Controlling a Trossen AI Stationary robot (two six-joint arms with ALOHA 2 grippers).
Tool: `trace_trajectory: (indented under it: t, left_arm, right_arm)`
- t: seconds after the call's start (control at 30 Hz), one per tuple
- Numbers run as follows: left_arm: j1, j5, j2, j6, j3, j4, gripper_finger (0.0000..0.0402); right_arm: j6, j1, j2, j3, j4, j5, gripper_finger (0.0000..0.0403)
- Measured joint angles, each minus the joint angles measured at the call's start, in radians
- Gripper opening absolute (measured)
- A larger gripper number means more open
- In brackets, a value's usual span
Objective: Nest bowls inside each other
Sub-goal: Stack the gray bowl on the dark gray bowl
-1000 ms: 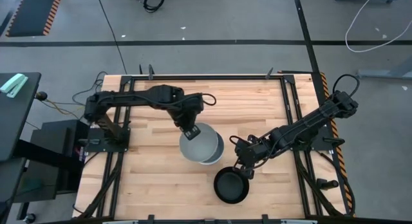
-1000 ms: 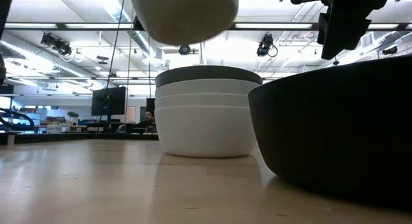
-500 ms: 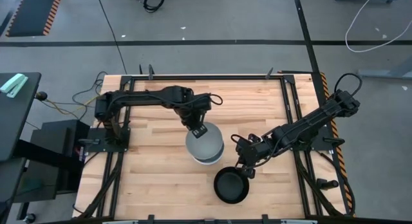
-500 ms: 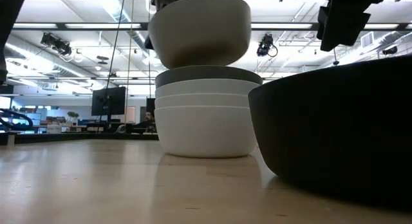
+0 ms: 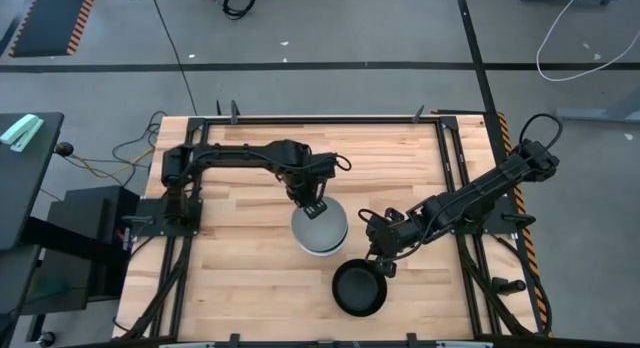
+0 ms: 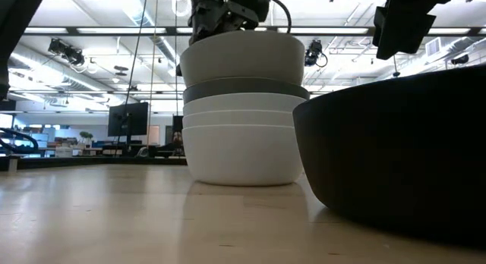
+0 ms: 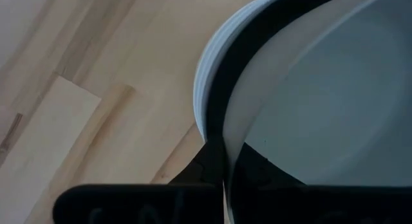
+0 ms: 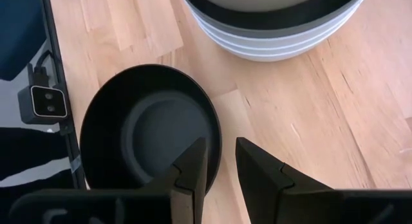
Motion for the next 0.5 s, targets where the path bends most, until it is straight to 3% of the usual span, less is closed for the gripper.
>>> trace_trajectory:
  t: [0.5]
  left_arm:
    - [0.0,0.001,0.02,-0.017,0.0,-0.017,0.0009]
  right_arm:
    - [-0.022,0.0,0.0,0.0,0.003,0.0,0.0091]
